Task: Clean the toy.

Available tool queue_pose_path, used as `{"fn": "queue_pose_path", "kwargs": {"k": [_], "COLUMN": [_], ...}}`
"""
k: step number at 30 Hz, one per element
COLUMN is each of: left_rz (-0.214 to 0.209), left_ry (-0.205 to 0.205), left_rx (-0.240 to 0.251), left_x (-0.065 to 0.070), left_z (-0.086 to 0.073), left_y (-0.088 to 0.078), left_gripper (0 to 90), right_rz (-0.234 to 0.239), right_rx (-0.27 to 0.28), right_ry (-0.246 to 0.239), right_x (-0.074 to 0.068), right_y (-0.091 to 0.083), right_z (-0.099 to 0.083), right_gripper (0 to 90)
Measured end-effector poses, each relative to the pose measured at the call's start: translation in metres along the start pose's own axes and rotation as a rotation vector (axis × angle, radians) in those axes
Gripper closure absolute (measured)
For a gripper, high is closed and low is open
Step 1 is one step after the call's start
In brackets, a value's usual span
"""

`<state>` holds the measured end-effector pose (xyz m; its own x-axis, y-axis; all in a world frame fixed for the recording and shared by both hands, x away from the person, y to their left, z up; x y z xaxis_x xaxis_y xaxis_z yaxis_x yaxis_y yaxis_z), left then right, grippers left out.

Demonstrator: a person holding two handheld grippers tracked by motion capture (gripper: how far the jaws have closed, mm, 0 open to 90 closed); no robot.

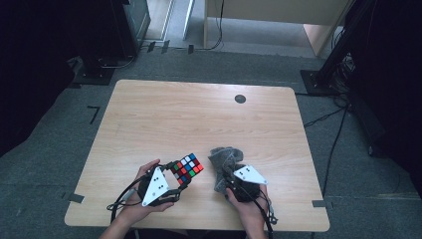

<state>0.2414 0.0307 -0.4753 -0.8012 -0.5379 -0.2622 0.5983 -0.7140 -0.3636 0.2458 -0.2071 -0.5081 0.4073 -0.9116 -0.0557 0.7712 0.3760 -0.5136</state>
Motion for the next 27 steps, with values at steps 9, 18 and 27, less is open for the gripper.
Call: {"fn": "queue_pose_path", "kwargs": {"k": [9, 18, 27], "left_rz": [-0.014, -0.027, -0.047], "left_ry": [0.012, 0.02, 0.014], "left_rx": [-0.011, -0.013, -0.028], "left_x": [0.006, 0.011, 0.02], "left_z": [-0.001, -0.001, 0.003], "left_y": [0.004, 0.006, 0.01], "left_gripper": [33.7, 33.7, 33.7], "right_rz": [0.159, 0.291, 0.293], "right_rx": [0.171, 0.26, 0.222], "right_ry": [0.044, 0.041, -0.099], "right_x": [-0.021, -0.05, -0.088], "right_y": [-0.041, -0.065, -0.063], "right_z": [0.039, 0.058, 0.056], "right_gripper": [68.6, 68.2, 63.5]}}
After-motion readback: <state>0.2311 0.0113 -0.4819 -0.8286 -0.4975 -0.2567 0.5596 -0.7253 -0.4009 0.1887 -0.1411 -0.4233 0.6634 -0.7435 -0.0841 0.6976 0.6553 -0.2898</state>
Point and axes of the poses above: each handheld gripper's, and its own axes: y roughly forward along the jaws, z roughly out of its top, x roughly to its right, the point moved 4 cm from there along y, roughly forward along the jaws, and after that the axes turned 1 degree about -x, right-handed, at the moved point
